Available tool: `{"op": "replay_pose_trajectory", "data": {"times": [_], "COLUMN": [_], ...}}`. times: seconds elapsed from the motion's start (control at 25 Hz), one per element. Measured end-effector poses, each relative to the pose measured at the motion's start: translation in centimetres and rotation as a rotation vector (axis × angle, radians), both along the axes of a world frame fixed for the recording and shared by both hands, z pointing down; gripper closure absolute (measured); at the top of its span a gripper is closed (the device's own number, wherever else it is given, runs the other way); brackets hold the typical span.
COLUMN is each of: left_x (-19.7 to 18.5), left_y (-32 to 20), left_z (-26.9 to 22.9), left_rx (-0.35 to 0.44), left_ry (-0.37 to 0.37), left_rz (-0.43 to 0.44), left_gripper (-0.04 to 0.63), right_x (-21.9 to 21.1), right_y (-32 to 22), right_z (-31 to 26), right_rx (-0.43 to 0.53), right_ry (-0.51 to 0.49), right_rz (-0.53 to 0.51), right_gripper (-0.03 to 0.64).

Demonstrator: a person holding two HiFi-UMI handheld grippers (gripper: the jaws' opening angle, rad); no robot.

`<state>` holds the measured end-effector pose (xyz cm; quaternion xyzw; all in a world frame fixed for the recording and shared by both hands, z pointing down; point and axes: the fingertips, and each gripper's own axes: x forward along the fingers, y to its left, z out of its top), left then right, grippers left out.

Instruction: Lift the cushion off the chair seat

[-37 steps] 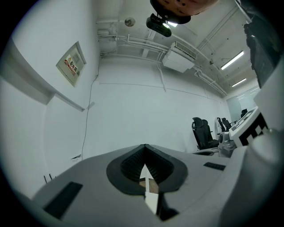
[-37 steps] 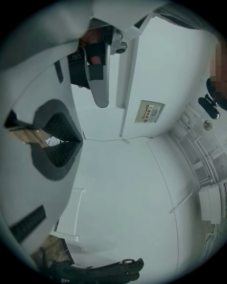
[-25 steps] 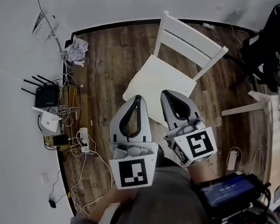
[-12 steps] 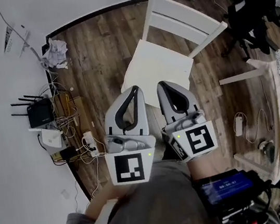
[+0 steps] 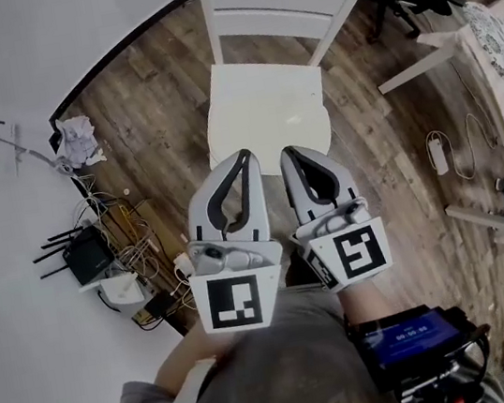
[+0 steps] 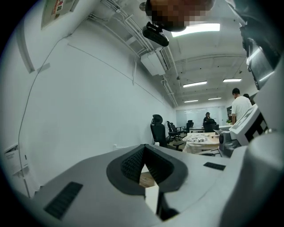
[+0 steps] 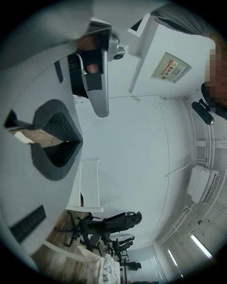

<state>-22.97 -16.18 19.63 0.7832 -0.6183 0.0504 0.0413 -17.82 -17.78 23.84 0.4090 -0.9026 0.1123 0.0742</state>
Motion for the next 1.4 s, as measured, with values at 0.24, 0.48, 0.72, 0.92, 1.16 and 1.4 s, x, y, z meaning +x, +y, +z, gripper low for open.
{"op": "replay_pose_trajectory", "data": {"times": [0.24,0.48,0.72,0.92,1.16,1.4], "left_x": [1.7,2.7,3.1,3.9,4.0,4.0], "left_y": [-0.6,-0.6,1.0,1.2,1.0,0.8], "left_z": [2.6,4.2,9.2,12.9,17.9,22.9], "left_rx": [-0.049,-0.028,-0.06,-0.072,-0.086,-0.098], "left_ry": [0.029,0.06,0.071,0.085,0.068,0.065], "left_rz": [0.1,0.114,0.136,0.141,0.127,0.121], "left_gripper": [0.589,0.589,0.589,0.589,0.589,0.589], "right_x": [0.6,2.0,2.8,4.3,4.5,4.7], "right_y": [-0.1,1.2,2.8,3.1,4.5,4.8], "right_z": [1.7,4.3,8.6,13.2,20.0,26.9], "right_rx": [-0.003,-0.044,-0.063,-0.108,-0.169,-0.213], "right_ry": [0.011,0.006,0.01,0.018,0.017,0.026], "right_rz": [0.057,0.089,0.133,0.17,0.168,0.179], "right_gripper": [0.609,0.609,0.609,0.609,0.609,0.609]}}
